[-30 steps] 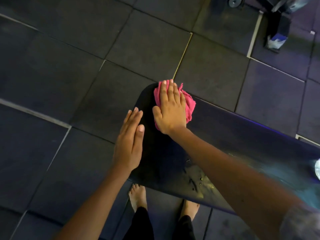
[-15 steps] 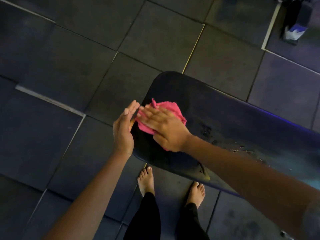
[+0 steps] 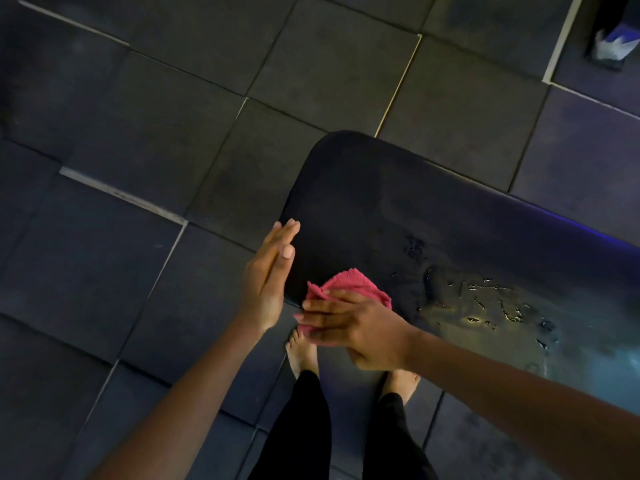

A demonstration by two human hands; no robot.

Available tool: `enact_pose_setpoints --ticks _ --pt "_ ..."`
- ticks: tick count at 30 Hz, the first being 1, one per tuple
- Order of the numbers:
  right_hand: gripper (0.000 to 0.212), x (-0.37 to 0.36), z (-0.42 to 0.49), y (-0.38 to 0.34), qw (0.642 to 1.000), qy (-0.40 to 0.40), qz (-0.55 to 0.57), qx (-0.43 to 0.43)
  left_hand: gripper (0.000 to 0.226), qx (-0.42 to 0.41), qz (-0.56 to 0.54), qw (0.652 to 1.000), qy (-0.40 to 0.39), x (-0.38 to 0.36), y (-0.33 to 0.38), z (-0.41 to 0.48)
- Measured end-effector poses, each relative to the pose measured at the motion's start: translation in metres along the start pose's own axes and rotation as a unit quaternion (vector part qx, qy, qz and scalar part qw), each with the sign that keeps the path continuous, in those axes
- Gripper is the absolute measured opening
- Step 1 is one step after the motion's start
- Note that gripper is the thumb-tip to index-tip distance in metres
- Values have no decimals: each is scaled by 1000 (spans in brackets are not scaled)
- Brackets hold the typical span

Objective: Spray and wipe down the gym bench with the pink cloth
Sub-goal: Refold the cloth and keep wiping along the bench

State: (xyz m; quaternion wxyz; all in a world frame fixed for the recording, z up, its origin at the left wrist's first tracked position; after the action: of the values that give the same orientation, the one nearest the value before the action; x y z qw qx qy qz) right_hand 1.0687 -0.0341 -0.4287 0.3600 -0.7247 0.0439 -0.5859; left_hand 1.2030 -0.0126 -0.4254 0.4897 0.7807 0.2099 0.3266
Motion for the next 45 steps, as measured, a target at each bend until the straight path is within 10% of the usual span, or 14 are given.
enact_pose_setpoints --ticks 5,10,14,27,30,37,42,45 --pt "55 25 -58 9 982 141 102 -74 50 -77 148 986 -20 -31 17 -11" --pt "69 76 -129 70 815 378 321 -299 52 -105 203 973 -19 -63 28 -14" --pt "65 114 -150 111 776 446 248 -372 51 -117 232 966 -16 -81 37 -8" --pt "64 41 -86 58 952 158 114 -236 53 -101 218 971 1 -87 33 2" --pt "61 36 -109 35 935 187 194 -231 52 -119 228 966 -14 -92 39 -2" --pt "64 84 -187 100 703 495 326 -393 47 -167 247 954 -36 -126 43 -21" --pt "61 87 -131 130 846 270 40 -457 49 -153 233 960 -7 -134 48 -12" --pt "57 73 -121 131 855 192 -89 -474 50 -156 250 956 -10 -142 50 -6"
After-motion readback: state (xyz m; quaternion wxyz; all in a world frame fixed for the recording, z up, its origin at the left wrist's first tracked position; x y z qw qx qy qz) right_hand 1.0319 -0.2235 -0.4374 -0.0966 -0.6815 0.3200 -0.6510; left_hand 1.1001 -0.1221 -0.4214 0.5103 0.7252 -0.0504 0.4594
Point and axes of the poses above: each hand's wrist, its own z-axis towards the middle knuckle, its own x-axis out of the back of the hand, y = z × x, the point moved 10 cm from there along z, towards the middle knuckle, and after that the axes turned 5 degrees about x, right-handed, at the moved point
